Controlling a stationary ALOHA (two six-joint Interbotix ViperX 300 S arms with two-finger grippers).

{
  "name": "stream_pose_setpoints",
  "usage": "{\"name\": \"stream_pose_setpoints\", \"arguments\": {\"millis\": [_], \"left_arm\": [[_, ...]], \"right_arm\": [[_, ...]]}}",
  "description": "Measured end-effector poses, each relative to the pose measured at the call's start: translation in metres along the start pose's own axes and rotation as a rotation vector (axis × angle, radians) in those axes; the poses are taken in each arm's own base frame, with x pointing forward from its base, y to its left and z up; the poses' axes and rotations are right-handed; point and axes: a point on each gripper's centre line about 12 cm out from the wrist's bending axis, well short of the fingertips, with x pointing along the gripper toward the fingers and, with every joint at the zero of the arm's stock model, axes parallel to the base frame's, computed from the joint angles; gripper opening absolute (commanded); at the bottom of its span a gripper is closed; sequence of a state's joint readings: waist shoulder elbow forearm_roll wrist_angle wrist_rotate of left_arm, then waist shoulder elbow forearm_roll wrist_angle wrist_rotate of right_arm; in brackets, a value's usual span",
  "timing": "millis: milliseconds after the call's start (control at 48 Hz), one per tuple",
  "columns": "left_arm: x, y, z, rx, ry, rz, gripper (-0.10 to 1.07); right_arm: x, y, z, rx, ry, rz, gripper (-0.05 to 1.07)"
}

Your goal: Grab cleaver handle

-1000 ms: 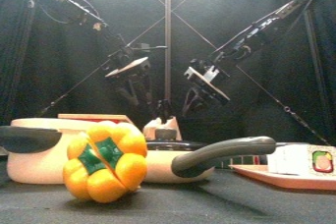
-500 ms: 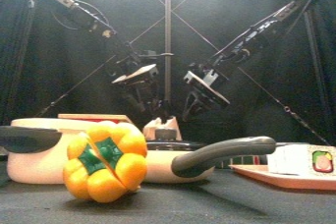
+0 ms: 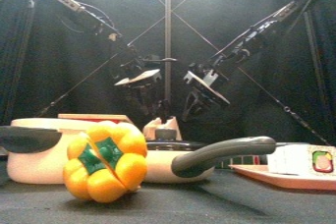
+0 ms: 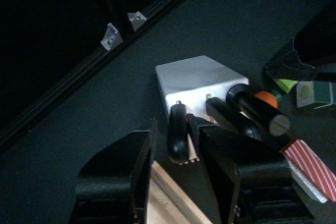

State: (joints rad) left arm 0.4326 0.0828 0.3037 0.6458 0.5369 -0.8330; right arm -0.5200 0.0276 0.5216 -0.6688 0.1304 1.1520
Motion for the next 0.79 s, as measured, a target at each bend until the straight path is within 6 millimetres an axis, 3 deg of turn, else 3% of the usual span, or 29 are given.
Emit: {"name": "stream_pose_setpoints", "arguments": {"millis": [500,792], "left_arm": [[-0.0023,-0.0048,-0.0011,0.007,0.0,-0.008,0.63],[-0.0059,-0.0063,-0.0002,0.009,-0.004,-0.01,0.51]], "right_arm": [[0.0014,-0.0003,-0.0021,-0.001,0.006,-0.002,0.32],[0.0015,-0.0008,-0.0032,-0.002,0.009,-0.003,0.32]]}}
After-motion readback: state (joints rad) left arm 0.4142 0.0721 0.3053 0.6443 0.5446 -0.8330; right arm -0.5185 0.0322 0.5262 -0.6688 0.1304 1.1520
